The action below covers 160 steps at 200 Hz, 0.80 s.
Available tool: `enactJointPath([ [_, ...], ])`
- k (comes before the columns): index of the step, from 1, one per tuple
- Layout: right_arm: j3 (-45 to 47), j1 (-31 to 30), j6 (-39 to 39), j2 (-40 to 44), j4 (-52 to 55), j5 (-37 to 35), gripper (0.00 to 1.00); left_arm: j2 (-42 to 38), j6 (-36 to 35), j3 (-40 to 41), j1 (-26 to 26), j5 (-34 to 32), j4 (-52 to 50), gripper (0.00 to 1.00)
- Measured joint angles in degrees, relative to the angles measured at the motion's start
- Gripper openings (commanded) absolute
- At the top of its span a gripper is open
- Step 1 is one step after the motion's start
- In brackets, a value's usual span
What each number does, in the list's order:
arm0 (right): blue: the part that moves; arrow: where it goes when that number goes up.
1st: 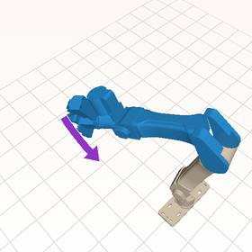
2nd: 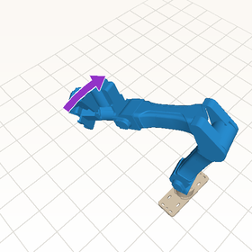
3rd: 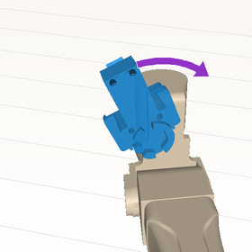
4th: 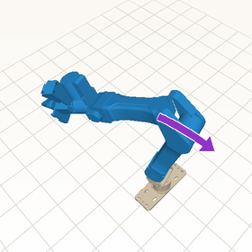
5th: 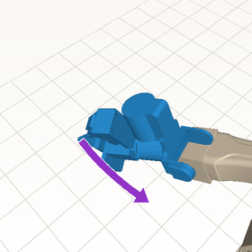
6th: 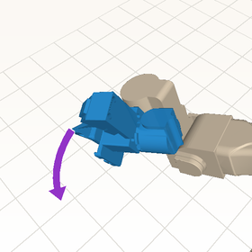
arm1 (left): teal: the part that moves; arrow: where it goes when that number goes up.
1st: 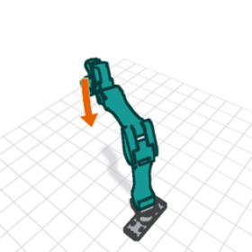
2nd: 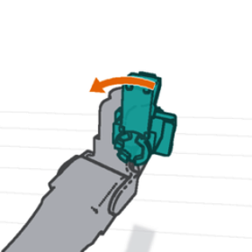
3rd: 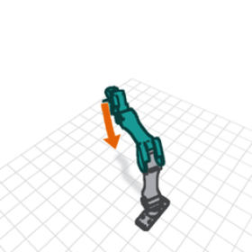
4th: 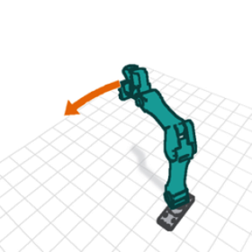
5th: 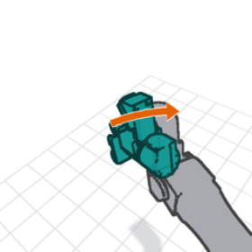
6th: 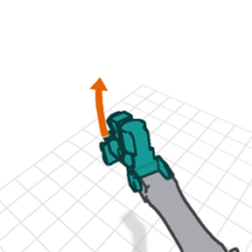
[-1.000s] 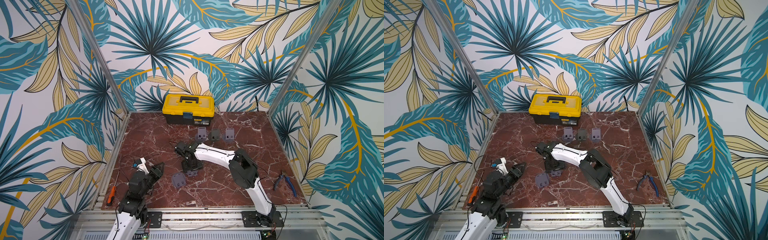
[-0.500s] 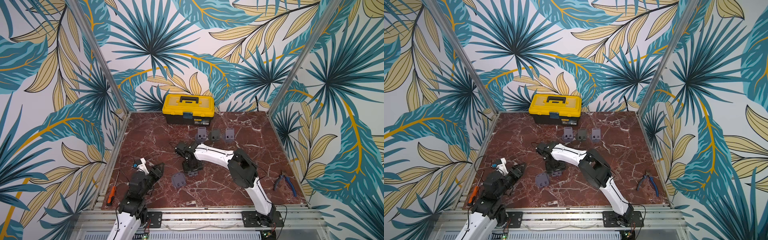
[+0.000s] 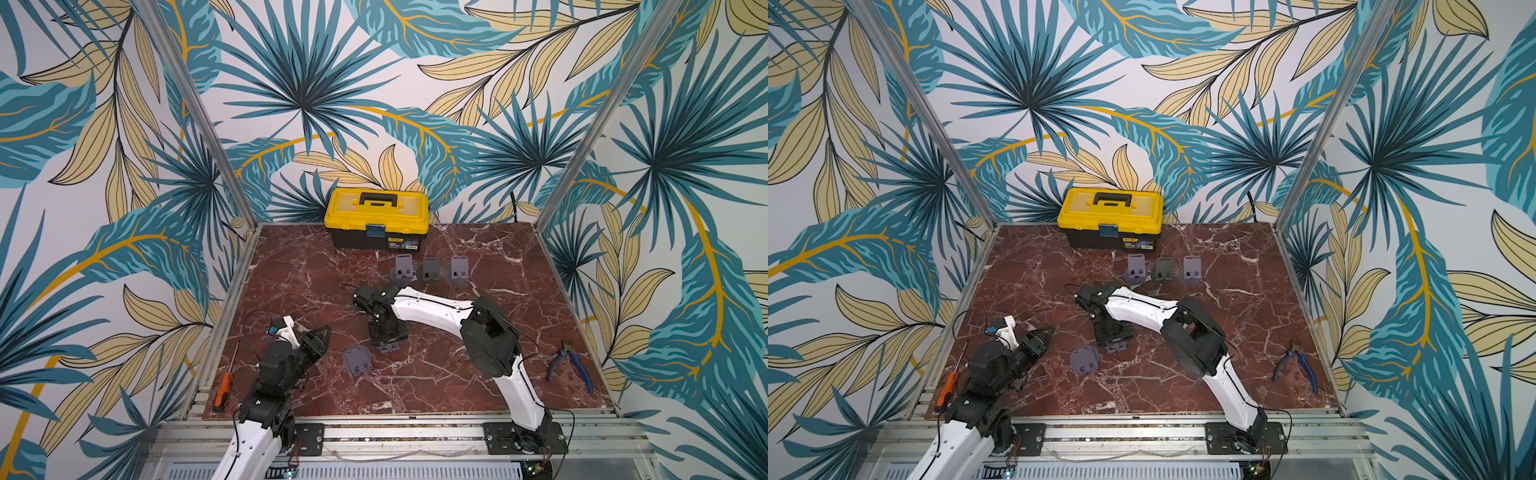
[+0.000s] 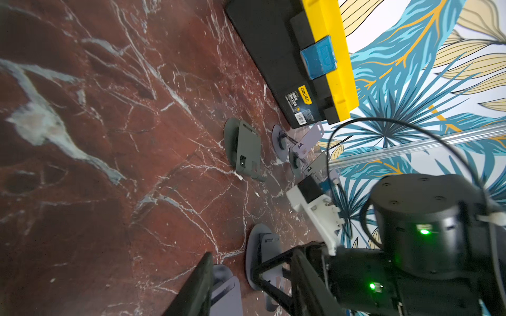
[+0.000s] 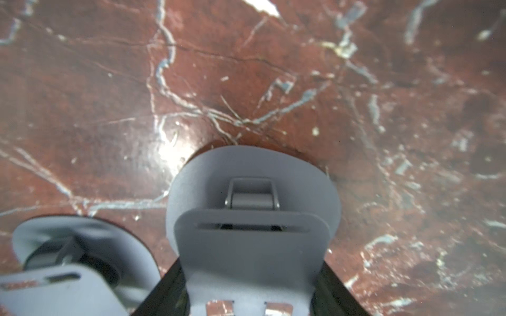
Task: Open the phone stand
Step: Pick up the phone stand at the center of the board.
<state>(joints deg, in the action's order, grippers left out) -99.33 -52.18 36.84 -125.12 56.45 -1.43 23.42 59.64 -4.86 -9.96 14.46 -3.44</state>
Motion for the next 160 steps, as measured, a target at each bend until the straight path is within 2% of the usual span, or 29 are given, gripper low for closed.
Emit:
enactJointPath([
  [45, 3.37, 1.29, -0.66, 10.03, -0.98, 1.33, 0.42, 11.72, -3.54, -6.84, 0.04, 5.73, 0.07, 0.47],
  [67, 5.22, 2.05, -1.01, 15.65, -1.6, 1.68, 0.42, 17.33, -5.46, -11.04, -1.03, 7.61, 2.25, 0.51],
  [125, 11.06, 4.22, -1.73, 25.31, -3.39, 2.21, 0.41, 35.71, -8.39, -18.99, -11.76, 7.91, 9.62, 0.53],
  [160, 14.62, 4.74, -1.75, 27.78, -4.31, 2.36, 0.41, 43.12, -8.92, -23.43, -14.51, 8.11, 14.36, 0.53],
])
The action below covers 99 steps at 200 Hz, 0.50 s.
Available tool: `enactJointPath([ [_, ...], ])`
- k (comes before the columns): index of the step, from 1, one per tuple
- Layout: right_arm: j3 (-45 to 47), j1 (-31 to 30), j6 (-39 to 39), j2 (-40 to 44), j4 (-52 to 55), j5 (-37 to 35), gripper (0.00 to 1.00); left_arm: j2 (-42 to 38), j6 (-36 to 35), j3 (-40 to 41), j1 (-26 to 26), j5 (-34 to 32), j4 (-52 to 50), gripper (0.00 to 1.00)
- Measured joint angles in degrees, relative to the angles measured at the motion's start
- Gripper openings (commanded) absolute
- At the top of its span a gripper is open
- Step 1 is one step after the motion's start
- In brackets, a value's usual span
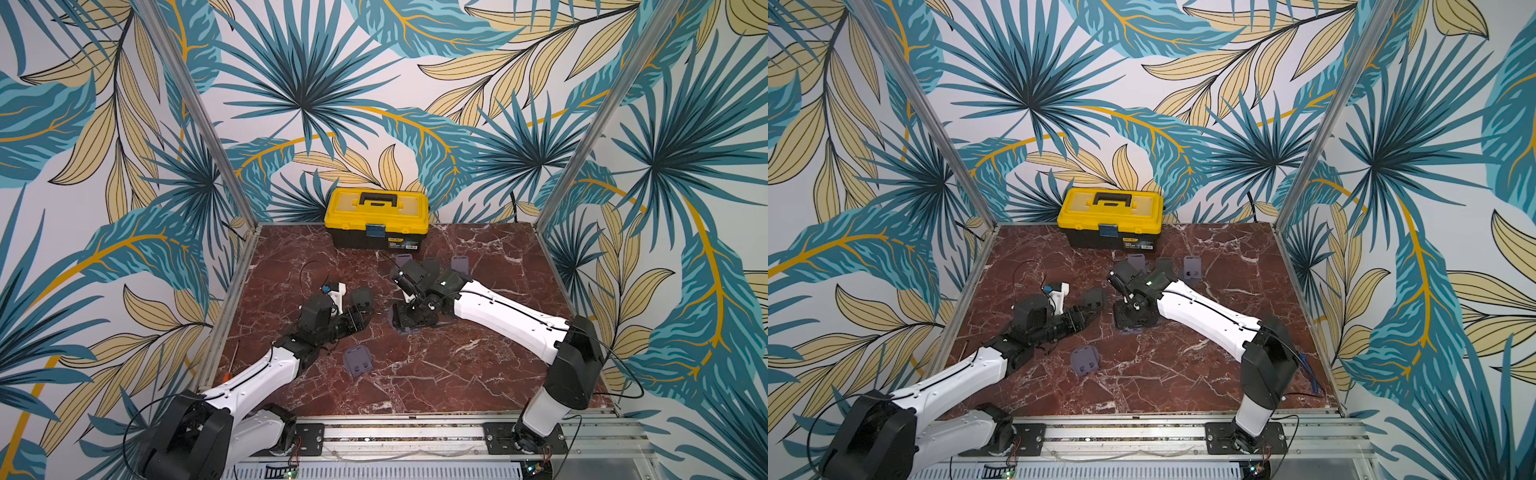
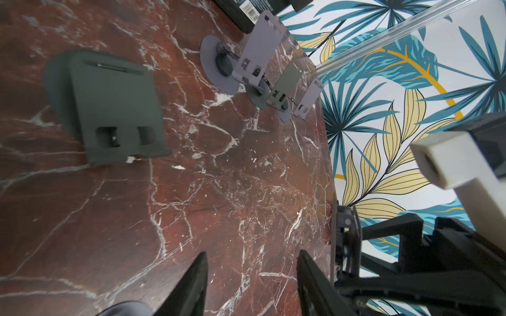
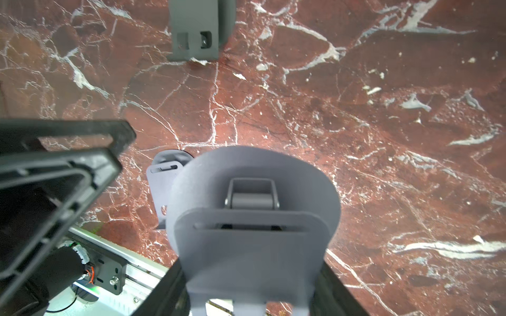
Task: Open the phone stand
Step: Pick up the phone stand at the center of the board.
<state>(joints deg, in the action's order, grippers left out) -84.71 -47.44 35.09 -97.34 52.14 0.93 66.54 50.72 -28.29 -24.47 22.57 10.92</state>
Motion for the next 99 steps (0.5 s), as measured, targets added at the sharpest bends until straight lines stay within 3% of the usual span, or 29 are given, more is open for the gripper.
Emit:
enactJointPath([
  [99, 3.82, 0.0, -0.02, 3.61, -2.67, -0.02, 0.4, 9.27, 1.22, -5.79, -4.55, 2.01, 9.09, 0.54],
])
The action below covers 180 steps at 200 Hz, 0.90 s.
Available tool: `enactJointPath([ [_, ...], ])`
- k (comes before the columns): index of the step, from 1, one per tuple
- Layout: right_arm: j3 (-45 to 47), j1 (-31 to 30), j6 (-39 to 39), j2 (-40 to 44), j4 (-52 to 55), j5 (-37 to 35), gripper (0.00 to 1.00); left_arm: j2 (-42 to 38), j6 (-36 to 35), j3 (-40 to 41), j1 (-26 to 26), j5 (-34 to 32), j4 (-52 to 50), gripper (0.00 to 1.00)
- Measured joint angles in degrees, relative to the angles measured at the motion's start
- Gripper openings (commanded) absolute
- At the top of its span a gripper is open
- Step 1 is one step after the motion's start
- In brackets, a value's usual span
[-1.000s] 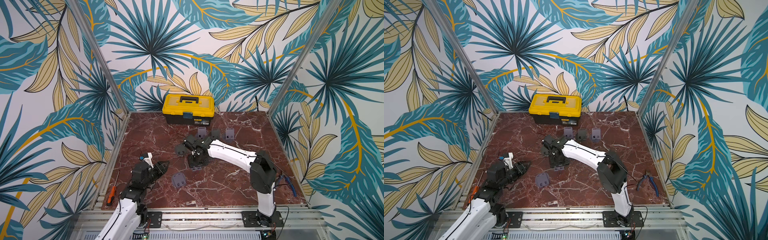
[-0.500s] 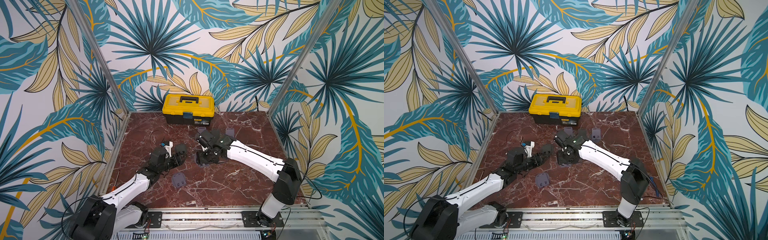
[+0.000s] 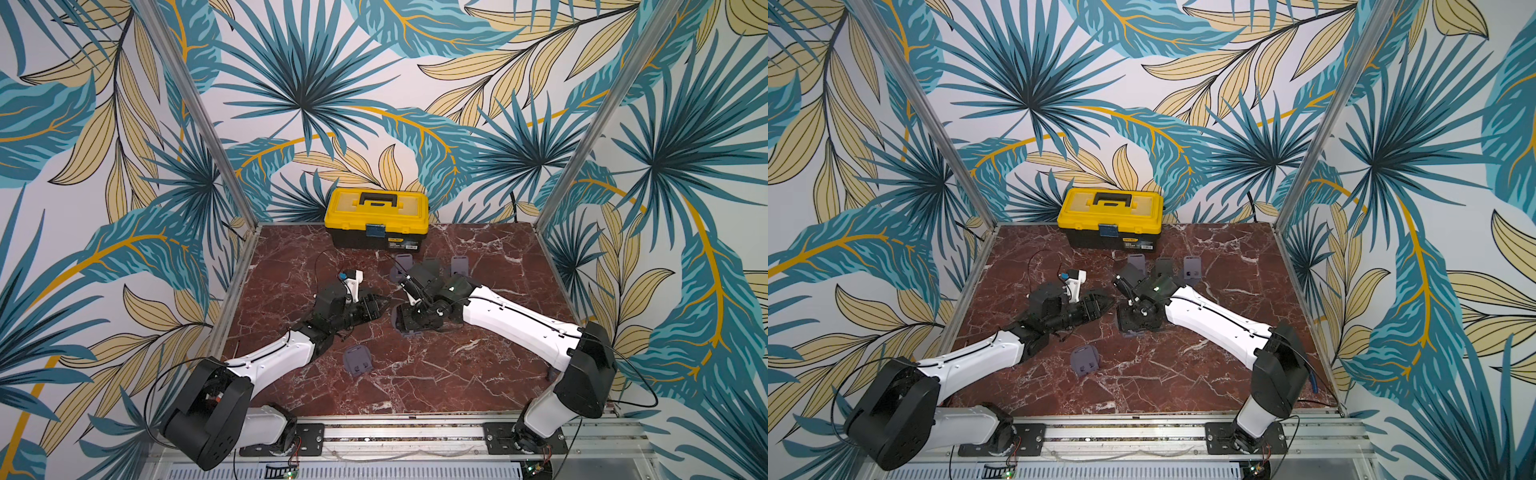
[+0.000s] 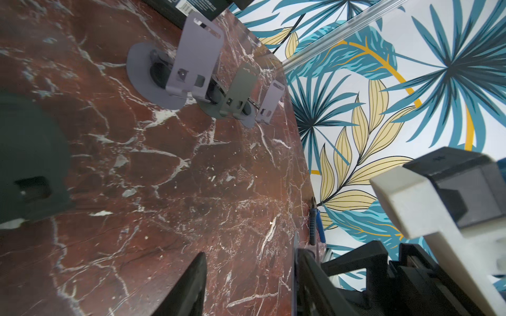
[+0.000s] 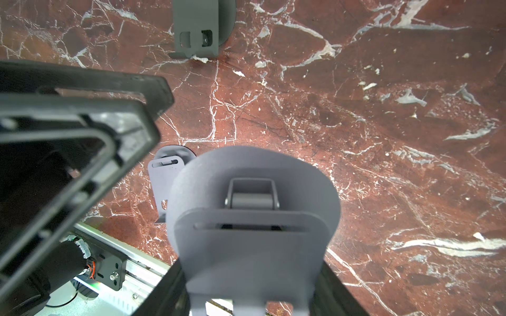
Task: Open the phone stand
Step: Pick up the phone stand at the center of the board, then open the phone stand.
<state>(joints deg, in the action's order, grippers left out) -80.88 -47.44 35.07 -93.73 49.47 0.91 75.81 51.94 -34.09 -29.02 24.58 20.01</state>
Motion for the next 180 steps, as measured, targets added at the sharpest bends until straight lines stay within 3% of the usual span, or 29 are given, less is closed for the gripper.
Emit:
enactJointPath([
  [180, -1.92, 0.87, -0.72, -0.26, 0.07, -0.22, 0.4, -1.79, 2.75, 3.21, -2.75, -0.52, 4.04, 0.4],
])
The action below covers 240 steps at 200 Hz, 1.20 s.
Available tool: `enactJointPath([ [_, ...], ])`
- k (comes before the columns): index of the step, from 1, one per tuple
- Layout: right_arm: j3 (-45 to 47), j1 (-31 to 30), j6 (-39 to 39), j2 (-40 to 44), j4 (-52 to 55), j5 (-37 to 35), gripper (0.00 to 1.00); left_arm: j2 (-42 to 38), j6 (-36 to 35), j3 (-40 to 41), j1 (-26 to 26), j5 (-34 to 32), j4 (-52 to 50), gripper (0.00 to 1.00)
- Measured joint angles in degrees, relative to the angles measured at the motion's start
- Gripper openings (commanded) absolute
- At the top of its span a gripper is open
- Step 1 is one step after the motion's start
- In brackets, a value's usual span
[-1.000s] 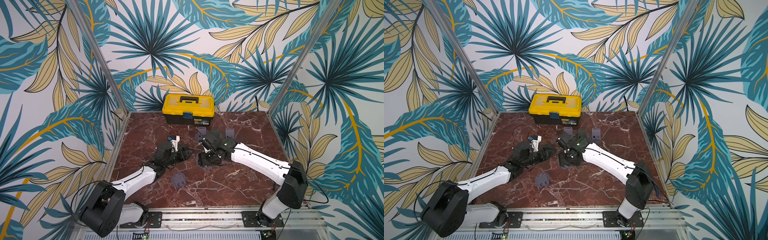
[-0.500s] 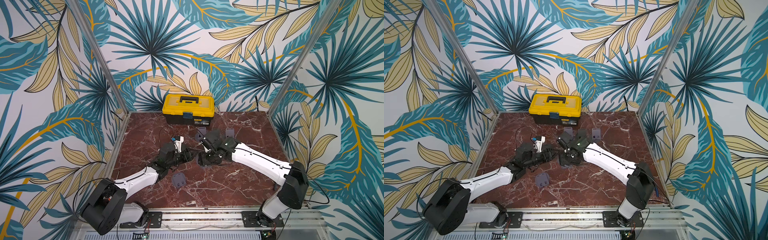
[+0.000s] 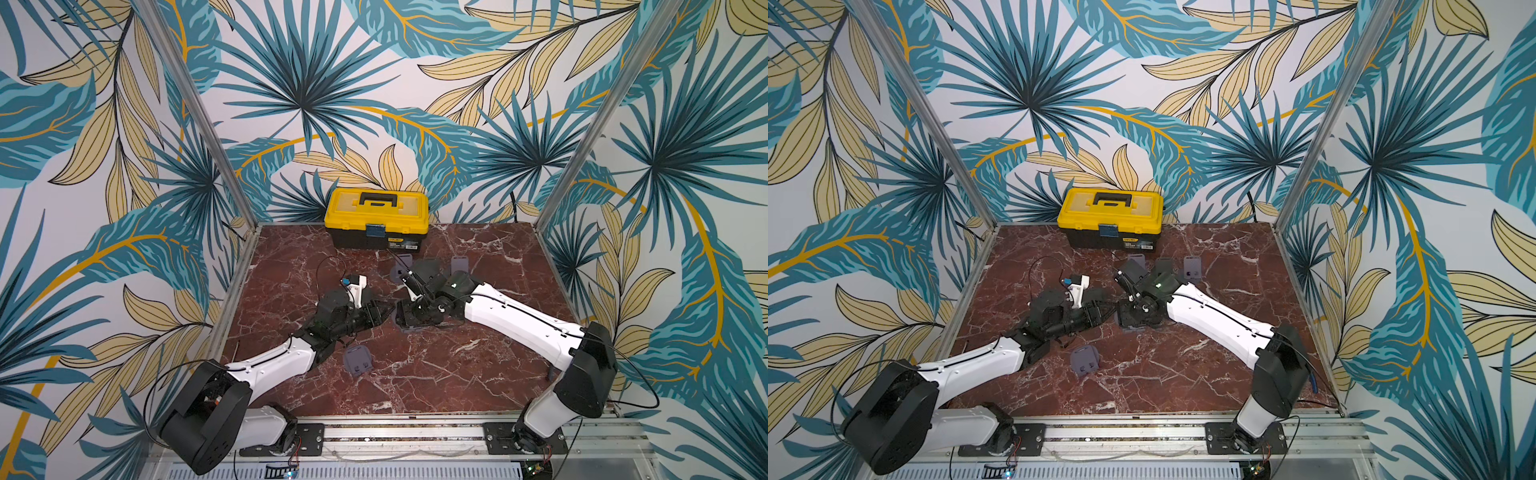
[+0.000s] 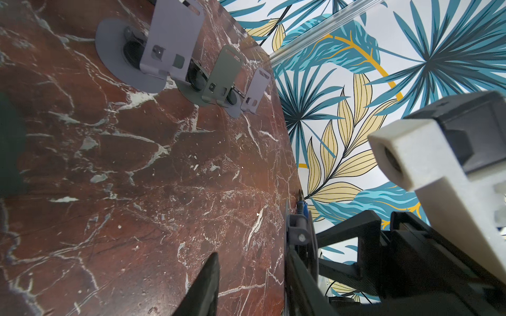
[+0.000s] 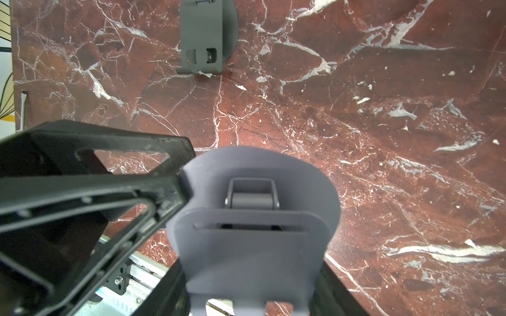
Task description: Open the phone stand
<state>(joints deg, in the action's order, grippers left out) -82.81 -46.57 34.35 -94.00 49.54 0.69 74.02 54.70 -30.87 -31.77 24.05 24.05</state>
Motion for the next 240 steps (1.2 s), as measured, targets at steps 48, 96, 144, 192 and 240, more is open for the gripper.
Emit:
enactJointPath([
  [48, -1.36, 0.04, -0.31, -1.18, 0.0, 0.02, 0.4, 0.02, 0.17, 0.0, -0.68, 0.02, 0.81, 0.37],
  [96, -2.49, 0.04, -0.55, -1.29, 0.04, 0.04, 0.39, 0.63, 0.59, 0.0, -0.83, 0.15, 2.38, 0.26],
  [144, -2.54, 0.04, -0.52, -1.57, 0.02, 0.31, 0.38, 0.63, 0.74, 0.26, -1.03, 0.61, 3.69, 0.15],
  [192, -2.6, 0.42, -0.52, -1.92, -0.22, 1.29, 0.37, 0.66, 0.22, 0.46, -1.07, 0.59, 5.31, 0.0],
  [240, -2.6, 0.79, -0.55, -1.92, -0.17, 1.73, 0.36, 1.6, -2.45, 0.46, -1.09, 0.55, 6.64, 0.0],
])
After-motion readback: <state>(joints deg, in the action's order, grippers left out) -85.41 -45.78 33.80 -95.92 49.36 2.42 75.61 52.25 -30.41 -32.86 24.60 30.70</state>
